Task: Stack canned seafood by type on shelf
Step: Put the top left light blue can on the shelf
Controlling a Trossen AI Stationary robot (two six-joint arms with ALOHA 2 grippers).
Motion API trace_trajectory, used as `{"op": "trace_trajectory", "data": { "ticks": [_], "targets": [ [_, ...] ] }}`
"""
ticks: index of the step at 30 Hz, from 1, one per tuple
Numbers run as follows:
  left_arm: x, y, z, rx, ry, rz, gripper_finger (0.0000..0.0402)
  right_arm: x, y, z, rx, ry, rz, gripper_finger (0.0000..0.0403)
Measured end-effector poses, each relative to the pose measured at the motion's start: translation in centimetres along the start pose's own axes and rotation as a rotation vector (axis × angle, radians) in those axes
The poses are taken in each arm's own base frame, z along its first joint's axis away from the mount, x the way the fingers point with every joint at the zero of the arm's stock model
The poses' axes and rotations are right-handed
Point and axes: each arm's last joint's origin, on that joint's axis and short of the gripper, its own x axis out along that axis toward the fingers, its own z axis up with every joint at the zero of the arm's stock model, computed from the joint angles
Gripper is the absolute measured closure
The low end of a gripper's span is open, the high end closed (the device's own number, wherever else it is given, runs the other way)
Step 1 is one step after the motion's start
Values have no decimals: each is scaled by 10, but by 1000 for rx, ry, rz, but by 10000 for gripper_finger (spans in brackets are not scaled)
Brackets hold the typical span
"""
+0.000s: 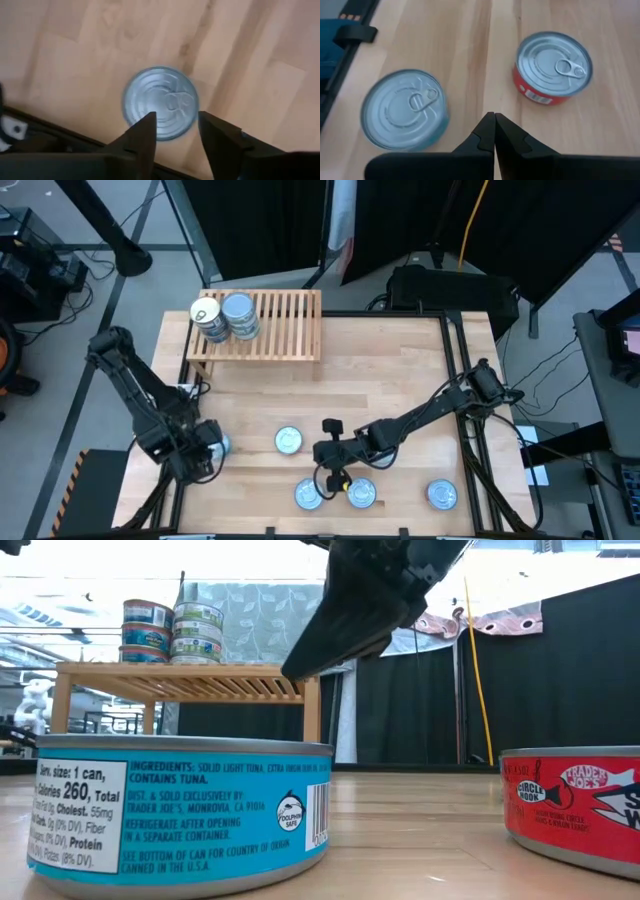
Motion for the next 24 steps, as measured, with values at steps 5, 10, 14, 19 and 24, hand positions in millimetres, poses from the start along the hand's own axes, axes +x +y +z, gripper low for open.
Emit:
{"op": "trace_trajectory", "data": {
  "ticks": [5, 10, 14, 19, 24],
  "targets": [
    [13, -4, -6, -19, 30, 60, 301, 0, 0, 0, -12, 5, -2, 403],
    [38, -6, -10, 32, 56, 126, 345, 0, -1, 0, -11, 1, -2, 403],
    [54, -8, -8, 63, 48, 142, 375, 0, -3, 1, -5, -6, -3, 403],
    [64, -15, 1, 103, -23, 139, 397, 1, -4, 2, 9, -7, -6, 403],
    [76, -20, 11, 147, -50, 152, 397, 1, -4, 2, 10, -11, -5, 403]
  ]
}}
